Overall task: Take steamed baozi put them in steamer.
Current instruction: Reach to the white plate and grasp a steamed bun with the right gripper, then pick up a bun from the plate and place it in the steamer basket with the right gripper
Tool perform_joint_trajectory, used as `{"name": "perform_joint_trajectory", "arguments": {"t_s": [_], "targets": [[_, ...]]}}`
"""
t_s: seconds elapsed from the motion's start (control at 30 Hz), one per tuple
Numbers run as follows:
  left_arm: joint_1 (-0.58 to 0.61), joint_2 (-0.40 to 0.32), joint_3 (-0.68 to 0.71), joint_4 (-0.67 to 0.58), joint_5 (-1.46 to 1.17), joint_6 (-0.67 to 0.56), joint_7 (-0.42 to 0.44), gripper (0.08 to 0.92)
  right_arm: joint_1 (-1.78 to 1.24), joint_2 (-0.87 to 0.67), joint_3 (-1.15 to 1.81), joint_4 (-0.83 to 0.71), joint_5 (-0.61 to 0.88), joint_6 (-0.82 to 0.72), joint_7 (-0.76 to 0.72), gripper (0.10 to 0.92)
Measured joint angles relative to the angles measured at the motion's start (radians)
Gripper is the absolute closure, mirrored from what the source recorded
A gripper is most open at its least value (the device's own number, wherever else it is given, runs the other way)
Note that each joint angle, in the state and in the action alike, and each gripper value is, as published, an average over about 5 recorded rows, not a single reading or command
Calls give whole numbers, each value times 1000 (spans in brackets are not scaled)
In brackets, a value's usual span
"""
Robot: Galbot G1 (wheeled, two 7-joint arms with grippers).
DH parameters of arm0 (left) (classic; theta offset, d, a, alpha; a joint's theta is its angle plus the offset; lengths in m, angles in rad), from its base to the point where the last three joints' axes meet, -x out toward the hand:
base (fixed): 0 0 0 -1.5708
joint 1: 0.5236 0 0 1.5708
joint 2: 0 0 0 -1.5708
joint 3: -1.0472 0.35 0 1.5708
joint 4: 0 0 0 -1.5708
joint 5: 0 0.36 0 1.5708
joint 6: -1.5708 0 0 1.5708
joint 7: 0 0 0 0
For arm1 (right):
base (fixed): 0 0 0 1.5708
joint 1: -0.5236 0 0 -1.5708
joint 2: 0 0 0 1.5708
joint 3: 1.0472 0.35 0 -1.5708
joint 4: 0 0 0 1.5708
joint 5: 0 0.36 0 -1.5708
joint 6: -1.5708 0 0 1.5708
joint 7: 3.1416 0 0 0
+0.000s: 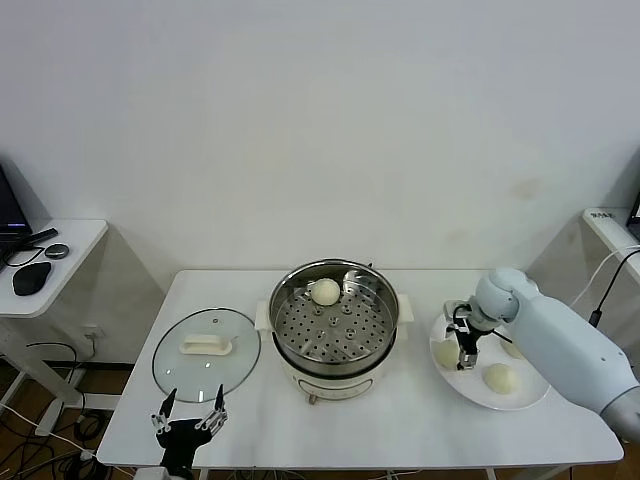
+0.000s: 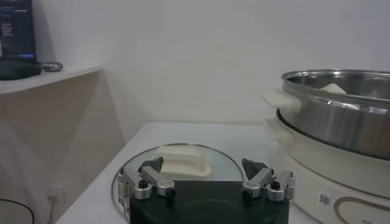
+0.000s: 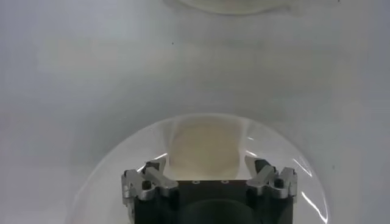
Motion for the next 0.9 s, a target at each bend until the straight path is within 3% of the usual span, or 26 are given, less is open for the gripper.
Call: {"name": "perform_joint_trajectory", "arguments": {"t_s": [0.17, 0.27, 0.53, 0.9], "targets": [[-4, 0, 1, 9, 0, -1, -1, 177, -1, -3, 8, -3, 7, -8, -1, 439], [-8, 0, 3, 11, 1, -1, -2, 177, 3, -9, 14, 1, 18, -15, -5, 469], [-14, 0, 14, 7, 5, -1, -2, 177, 93, -64, -16, 36, 106, -30, -29, 468], [-32, 5, 37, -9, 19, 3, -11, 177, 464, -95, -262, 117, 336, -80, -81, 465]]}}
